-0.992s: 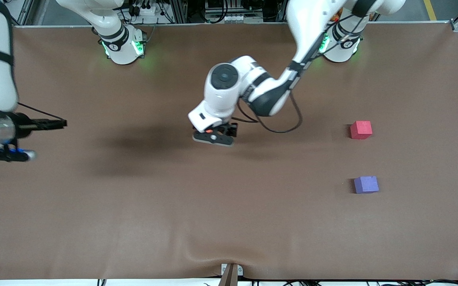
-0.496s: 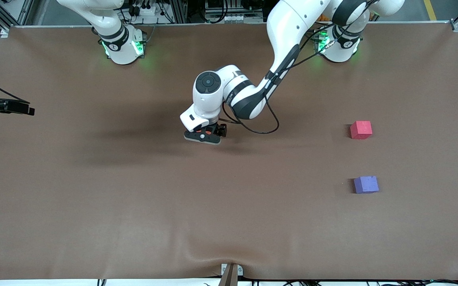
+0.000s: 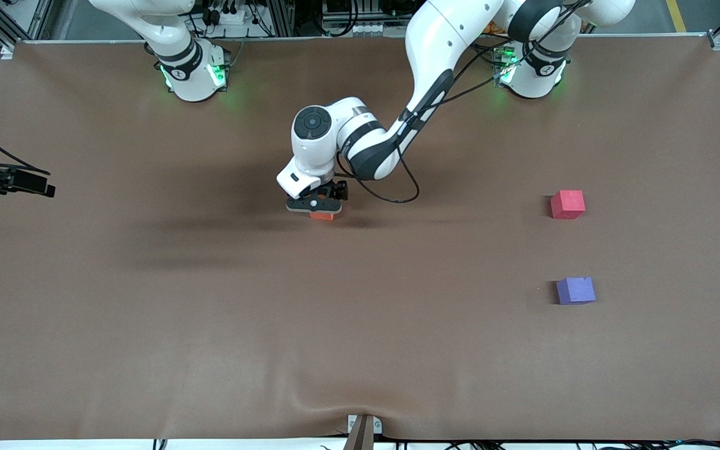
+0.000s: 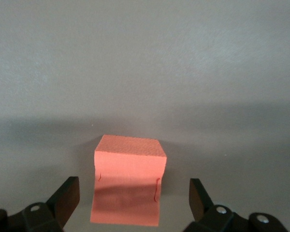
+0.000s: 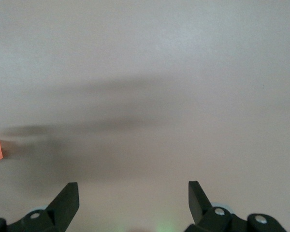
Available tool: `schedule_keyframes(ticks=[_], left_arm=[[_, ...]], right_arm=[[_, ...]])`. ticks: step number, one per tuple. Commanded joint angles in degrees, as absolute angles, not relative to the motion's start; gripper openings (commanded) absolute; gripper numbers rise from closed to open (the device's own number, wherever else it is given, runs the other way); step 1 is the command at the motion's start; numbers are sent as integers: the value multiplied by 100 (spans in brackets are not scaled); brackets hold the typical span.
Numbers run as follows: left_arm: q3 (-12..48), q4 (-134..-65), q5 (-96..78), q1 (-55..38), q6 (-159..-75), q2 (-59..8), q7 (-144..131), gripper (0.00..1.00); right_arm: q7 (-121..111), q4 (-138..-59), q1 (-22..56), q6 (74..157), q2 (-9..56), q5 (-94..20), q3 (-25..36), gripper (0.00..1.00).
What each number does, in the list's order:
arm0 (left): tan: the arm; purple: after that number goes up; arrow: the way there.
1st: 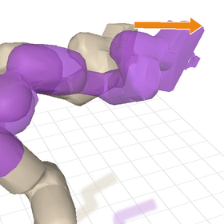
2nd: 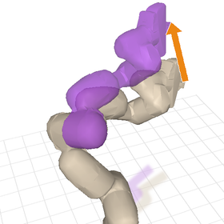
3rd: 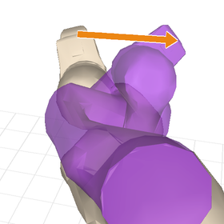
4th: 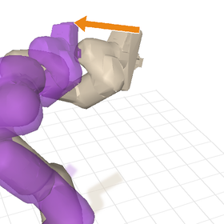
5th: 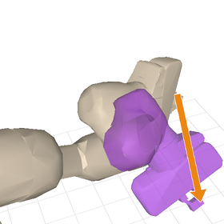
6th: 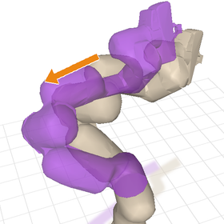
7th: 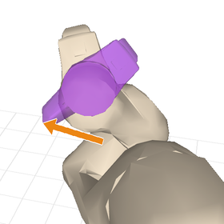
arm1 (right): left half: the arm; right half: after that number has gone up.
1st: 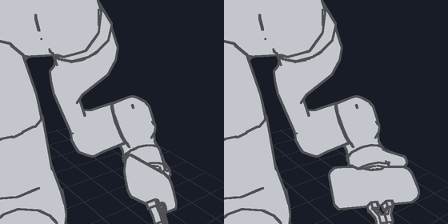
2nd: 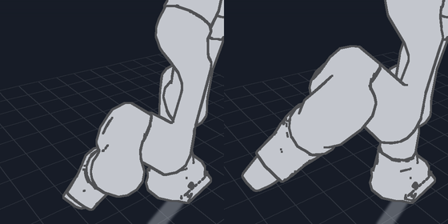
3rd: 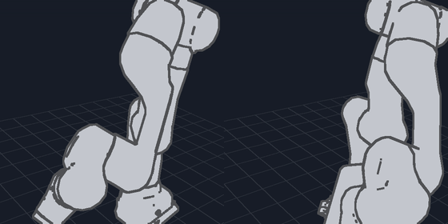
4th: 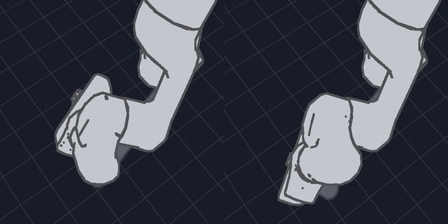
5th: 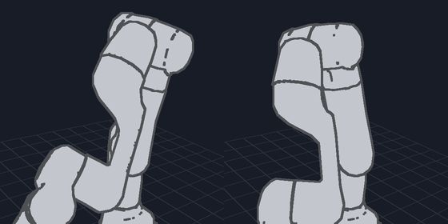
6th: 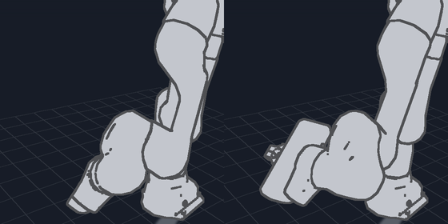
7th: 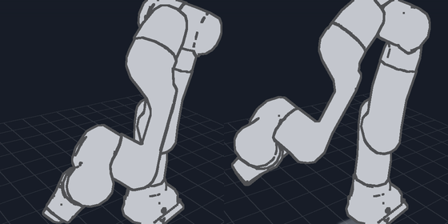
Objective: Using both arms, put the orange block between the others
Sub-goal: 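Carry the orange cube with the left gripper toward the pink and blue cubes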
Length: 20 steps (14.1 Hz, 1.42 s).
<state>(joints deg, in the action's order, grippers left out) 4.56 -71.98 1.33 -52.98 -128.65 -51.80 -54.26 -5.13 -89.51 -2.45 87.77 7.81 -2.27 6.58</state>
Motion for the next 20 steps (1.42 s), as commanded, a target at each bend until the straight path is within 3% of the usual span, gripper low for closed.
schedule_keyframes(ticks=[1, 4, 5, 8, 9, 12, 16, 20], left_arm=[[378, -7031, 246, -5370, -12867, -5414, -5607, 100], [378, -7057, 272, -5458, -12867, -5467, -5809, 100], [378, -7110, 272, -5458, -12867, -5458, -5870, 88], [361, -7110, 273, -5449, -12841, -5406, -5871, 8], [291, -7110, 281, -5423, -12832, -5344, -5836, 0], [-219, -7119, 290, -5135, -12509, -4801, -5792, 0], [-220, -7277, 290, -3975, -11648, -4053, -4924, 0], [-176, -8118, 290, -2693, -11268, -3333, -3915, 0]], right_arm=[[-231, -8745, -167, 8693, 721, -246, 633, 100], [1113, -8666, 51, 8666, 651, -282, 519, 100], [1194, -8657, 166, 8657, 650, -229, 510, 100], [-212, -8718, -69, 8701, 493, -210, 527, 100], [-690, -8806, -279, 8727, 353, -455, 536, 100], [-232, -9078, -396, 8719, 45, -607, 527, 100], [290, -9483, -422, 8772, -413, -483, 518, 100], [641, -9379, -272, 8692, -484, 131, 264, 100]])
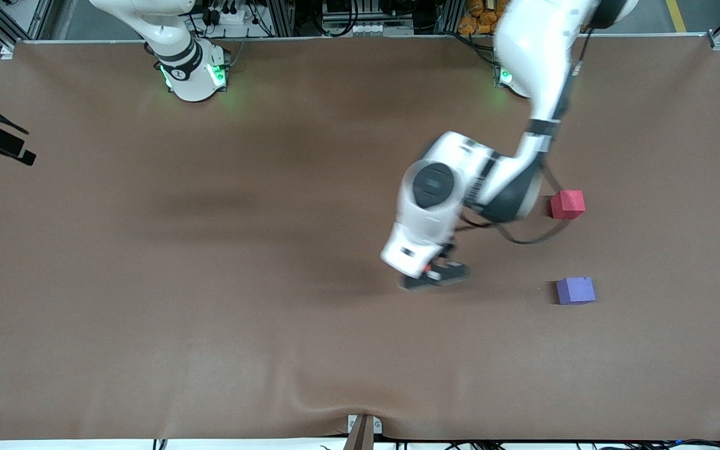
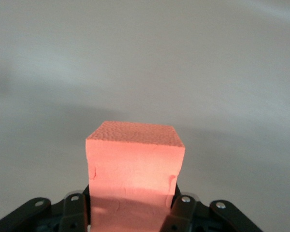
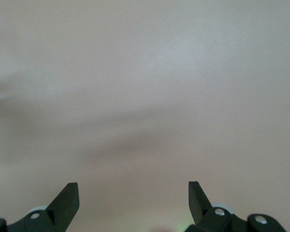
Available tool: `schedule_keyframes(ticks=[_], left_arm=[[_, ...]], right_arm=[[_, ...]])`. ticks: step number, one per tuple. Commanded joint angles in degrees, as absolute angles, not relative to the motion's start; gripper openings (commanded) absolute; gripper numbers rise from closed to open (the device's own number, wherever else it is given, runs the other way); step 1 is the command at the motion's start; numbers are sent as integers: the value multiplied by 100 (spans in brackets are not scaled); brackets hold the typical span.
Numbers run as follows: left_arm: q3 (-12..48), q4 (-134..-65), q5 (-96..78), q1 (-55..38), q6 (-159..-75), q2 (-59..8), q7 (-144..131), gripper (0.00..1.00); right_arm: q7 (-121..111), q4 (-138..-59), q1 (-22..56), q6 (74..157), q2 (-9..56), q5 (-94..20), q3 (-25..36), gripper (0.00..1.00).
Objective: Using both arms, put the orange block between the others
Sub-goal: 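Carry the orange cube with the left gripper toward the pink and blue cubes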
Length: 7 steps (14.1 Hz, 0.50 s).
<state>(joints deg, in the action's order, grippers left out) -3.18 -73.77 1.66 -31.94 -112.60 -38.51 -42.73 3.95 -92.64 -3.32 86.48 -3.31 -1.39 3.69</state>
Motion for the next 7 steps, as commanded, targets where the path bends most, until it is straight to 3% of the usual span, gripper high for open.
schedule_keyframes(ticks=[1, 7], left_arm=[[-176, -8391, 281, -2385, -11268, -3131, -3372, 0], [-176, -9737, 290, -1065, -11355, -2259, -1409, 0]], right_arm=[[633, -9334, -281, 8710, -475, 114, 272, 100], [563, -9308, -150, 8692, -413, 105, 272, 100]])
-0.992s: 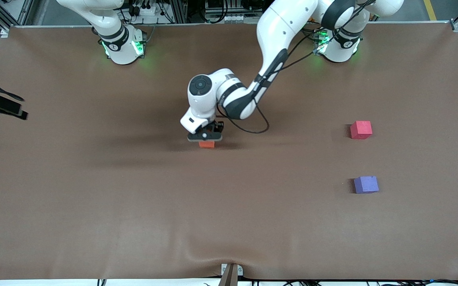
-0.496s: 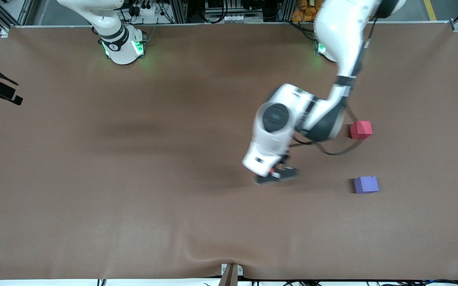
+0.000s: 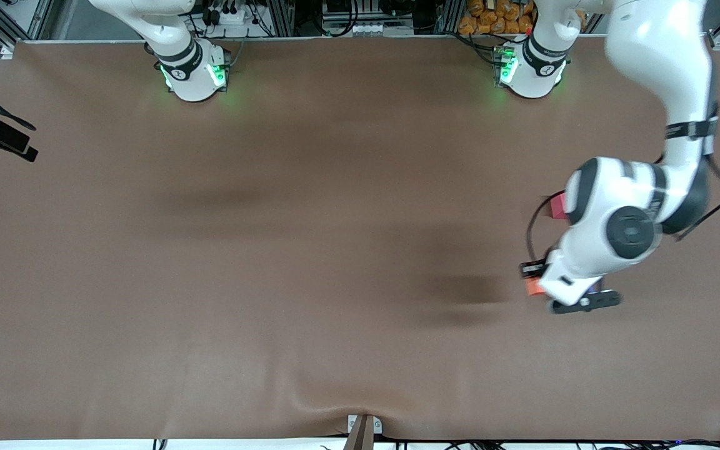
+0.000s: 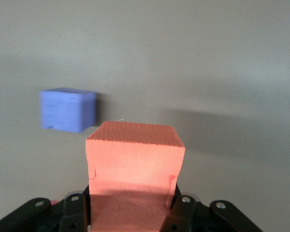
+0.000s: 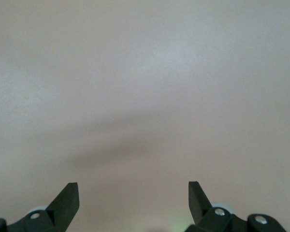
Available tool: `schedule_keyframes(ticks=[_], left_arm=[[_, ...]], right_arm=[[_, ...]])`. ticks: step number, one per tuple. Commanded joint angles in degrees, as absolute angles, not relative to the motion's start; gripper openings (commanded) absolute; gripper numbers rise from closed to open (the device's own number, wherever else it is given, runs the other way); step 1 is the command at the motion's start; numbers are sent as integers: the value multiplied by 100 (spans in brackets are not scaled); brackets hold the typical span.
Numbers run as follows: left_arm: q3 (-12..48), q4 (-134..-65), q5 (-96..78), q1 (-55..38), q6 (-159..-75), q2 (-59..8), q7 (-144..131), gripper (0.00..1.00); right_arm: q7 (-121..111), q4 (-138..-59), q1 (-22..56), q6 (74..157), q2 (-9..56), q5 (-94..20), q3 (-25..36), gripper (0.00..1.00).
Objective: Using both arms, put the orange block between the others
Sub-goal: 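Carry the orange cube with the left gripper toward the pink and blue cubes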
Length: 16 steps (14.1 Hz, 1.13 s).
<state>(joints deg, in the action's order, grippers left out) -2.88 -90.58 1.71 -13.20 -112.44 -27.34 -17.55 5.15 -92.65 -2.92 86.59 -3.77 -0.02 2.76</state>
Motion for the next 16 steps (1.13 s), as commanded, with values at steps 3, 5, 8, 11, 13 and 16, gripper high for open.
schedule_keyframes(ticks=[3, 5, 8, 11, 13, 16], left_arm=[[-167, -10517, 264, -625, -12029, -2005, -880, 0], [-176, -11045, 255, -554, -12426, -1820, -739, 0], [-158, -11512, 229, -238, -12787, -1749, -519, 0], [-141, -11987, 202, -114, -13436, -1767, -519, 0], [-141, -12364, 202, -105, -14015, -1784, -519, 0], [-141, -12454, 202, -114, -14229, -1881, -519, 0]], right_arm=[[598, -9308, -193, 8780, -396, -17, 299, 100], [589, -9290, -281, 8841, -334, -315, 308, 100], [580, -9290, -281, 8851, -325, -334, 308, 100], [580, -9290, -273, 8798, -325, -308, 308, 100], [563, -9290, -264, 8789, -334, -281, 308, 100], [563, -9290, -246, 8842, -325, -246, 308, 100]])
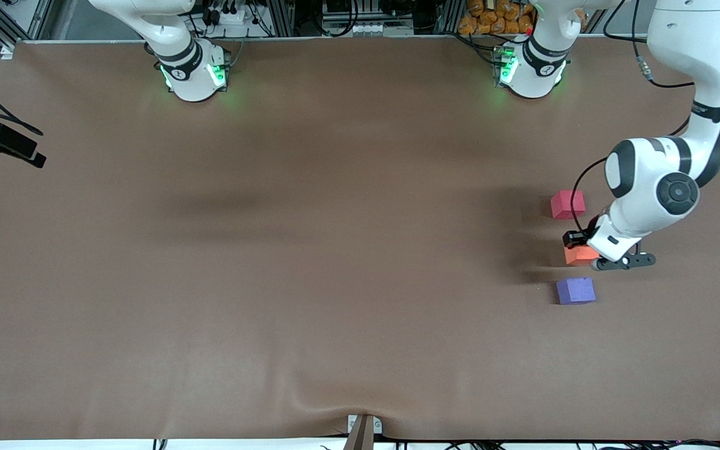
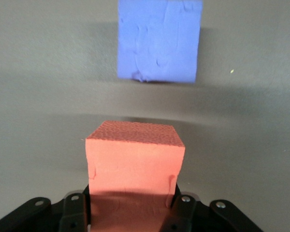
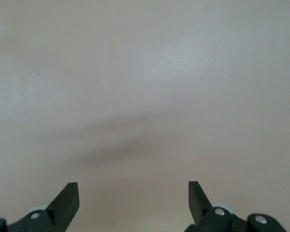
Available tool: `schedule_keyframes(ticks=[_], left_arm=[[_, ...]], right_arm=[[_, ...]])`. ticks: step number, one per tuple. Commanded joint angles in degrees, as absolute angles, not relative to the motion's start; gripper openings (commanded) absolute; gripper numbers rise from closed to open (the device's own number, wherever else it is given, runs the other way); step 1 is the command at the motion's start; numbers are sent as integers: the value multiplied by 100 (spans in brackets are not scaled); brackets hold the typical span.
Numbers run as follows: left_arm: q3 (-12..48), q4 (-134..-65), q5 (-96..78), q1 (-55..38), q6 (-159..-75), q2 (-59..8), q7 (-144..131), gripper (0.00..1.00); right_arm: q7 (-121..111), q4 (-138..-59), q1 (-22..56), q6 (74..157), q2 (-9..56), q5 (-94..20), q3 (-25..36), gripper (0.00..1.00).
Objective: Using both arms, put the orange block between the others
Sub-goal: 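Lower the orange cube between the pink and blue cubes and open the left gripper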
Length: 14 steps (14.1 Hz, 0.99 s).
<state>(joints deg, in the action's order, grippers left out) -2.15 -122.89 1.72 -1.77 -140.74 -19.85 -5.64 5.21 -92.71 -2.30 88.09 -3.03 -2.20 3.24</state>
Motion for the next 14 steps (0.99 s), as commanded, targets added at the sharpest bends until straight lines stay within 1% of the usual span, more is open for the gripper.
schedule_keyframes(ticks=[1, 12, 13, 14], left_arm=[[-141, -12454, 202, -114, -14264, -1933, -519, 0], [-132, -12393, 202, -123, -14968, -2548, -519, 0], [-132, -12375, 202, -132, -14968, -2566, -519, 20], [-132, -12358, 211, -123, -14968, -2566, -519, 55]], right_arm=[[563, -9290, -255, 8850, -316, -237, 308, 100], [563, -9281, -229, 8833, -316, -229, 299, 100], [563, -9281, -229, 8833, -316, -229, 299, 100], [563, -9281, -220, 8833, -316, -229, 299, 100]])
